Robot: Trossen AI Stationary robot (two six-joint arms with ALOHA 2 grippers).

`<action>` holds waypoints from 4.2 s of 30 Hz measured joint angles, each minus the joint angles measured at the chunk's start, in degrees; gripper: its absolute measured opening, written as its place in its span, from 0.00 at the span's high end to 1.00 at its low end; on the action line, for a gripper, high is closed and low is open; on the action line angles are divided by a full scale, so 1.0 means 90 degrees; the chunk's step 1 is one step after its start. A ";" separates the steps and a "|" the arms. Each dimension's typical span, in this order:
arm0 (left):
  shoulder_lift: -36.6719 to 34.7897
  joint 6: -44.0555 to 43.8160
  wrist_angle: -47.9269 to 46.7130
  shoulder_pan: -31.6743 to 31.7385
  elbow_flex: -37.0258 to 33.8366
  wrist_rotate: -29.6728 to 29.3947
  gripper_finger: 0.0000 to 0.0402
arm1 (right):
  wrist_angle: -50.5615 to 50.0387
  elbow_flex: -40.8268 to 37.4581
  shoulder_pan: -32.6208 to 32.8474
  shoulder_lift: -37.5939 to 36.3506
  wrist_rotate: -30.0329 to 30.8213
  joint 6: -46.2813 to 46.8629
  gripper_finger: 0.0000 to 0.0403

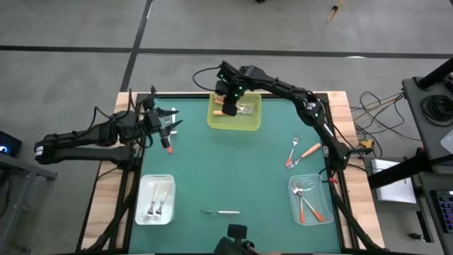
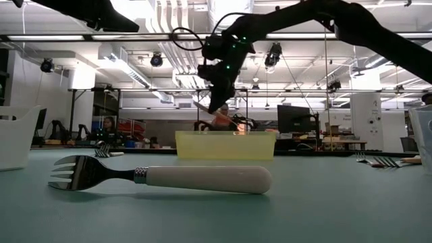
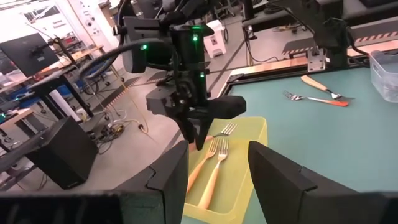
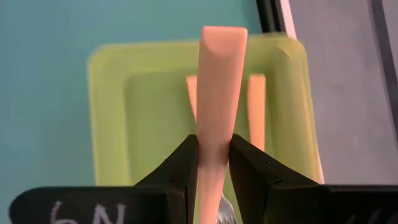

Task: Sort silverware by color (type)
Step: Put the yellow fork into the yellow bin, then adjust the orange fork, then put the white fork into the white bin

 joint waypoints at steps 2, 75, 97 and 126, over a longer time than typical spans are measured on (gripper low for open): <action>-0.0002 0.0001 -0.0001 -0.0002 0.0000 -0.0001 0.63 | 0.0168 -0.0024 0.0056 0.0000 -0.0088 -0.0085 0.83; -0.0007 0.0003 -0.0022 -0.0002 -0.0039 -0.0005 0.63 | 0.2145 -0.2488 -0.0115 0.0002 0.0459 0.3174 0.98; -0.0004 0.0032 -0.0019 -0.0002 -0.0039 -0.0007 0.63 | 0.2572 -0.2349 -0.0072 -0.0012 0.1339 0.2990 0.98; 0.0438 -0.2048 -0.0264 -0.0005 -0.0032 -0.0005 0.63 | 0.2074 -0.3299 0.1412 -0.2604 0.1777 0.2777 0.98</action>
